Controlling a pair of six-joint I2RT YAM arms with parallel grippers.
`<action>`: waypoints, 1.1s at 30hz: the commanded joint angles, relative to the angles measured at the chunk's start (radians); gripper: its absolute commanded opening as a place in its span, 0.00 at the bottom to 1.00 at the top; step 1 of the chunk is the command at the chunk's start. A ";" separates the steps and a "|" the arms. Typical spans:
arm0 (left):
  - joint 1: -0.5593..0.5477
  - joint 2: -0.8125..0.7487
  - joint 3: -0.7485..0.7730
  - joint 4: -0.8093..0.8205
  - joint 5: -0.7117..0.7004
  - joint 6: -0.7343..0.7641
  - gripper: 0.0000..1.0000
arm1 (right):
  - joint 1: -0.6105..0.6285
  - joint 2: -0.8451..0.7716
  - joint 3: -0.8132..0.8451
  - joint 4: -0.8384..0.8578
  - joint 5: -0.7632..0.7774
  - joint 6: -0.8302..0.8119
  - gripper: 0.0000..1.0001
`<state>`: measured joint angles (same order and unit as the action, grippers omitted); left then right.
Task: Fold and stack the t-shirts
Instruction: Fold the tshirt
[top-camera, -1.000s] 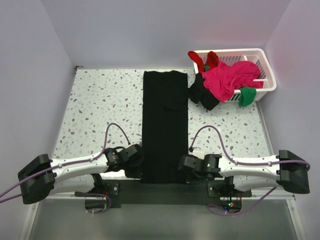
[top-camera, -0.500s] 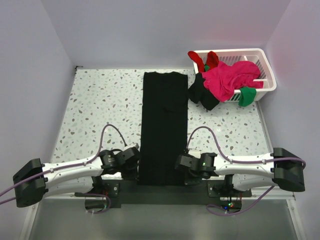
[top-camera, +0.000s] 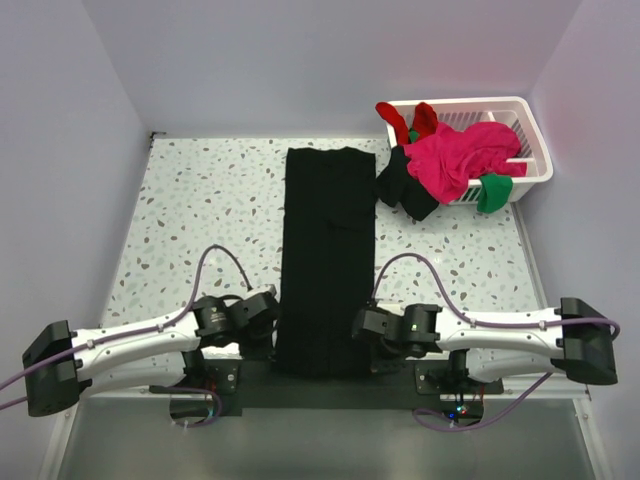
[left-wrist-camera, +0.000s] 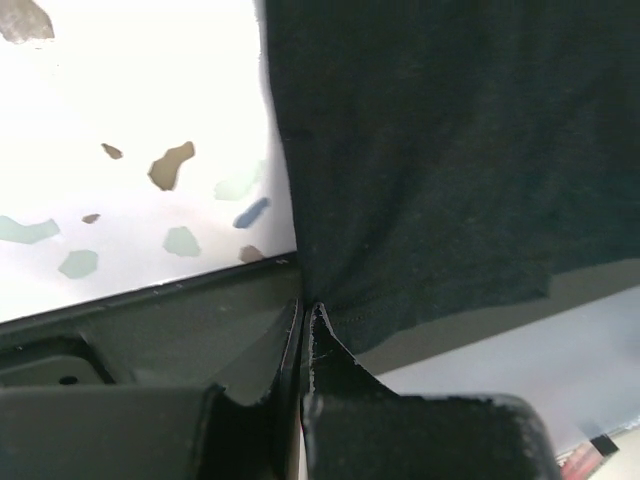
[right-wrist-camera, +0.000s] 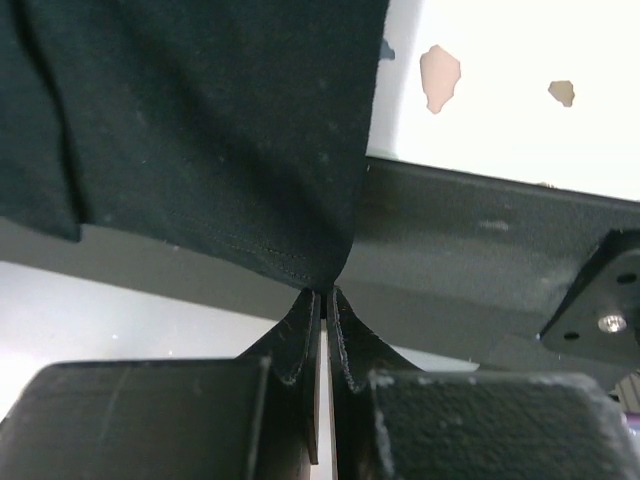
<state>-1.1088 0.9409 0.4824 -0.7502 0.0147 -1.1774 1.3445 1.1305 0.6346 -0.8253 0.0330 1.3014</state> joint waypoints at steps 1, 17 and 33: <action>-0.006 -0.004 0.073 -0.054 -0.039 0.002 0.00 | 0.008 -0.026 0.054 -0.083 -0.028 0.021 0.00; 0.090 0.065 0.280 -0.035 -0.170 0.113 0.00 | -0.139 -0.002 0.284 -0.216 0.094 -0.091 0.00; 0.374 0.240 0.412 0.115 -0.098 0.393 0.00 | -0.419 0.235 0.519 -0.140 0.131 -0.410 0.00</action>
<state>-0.7784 1.1660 0.8368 -0.7040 -0.0975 -0.8700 0.9665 1.3411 1.0790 -0.9810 0.1211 0.9855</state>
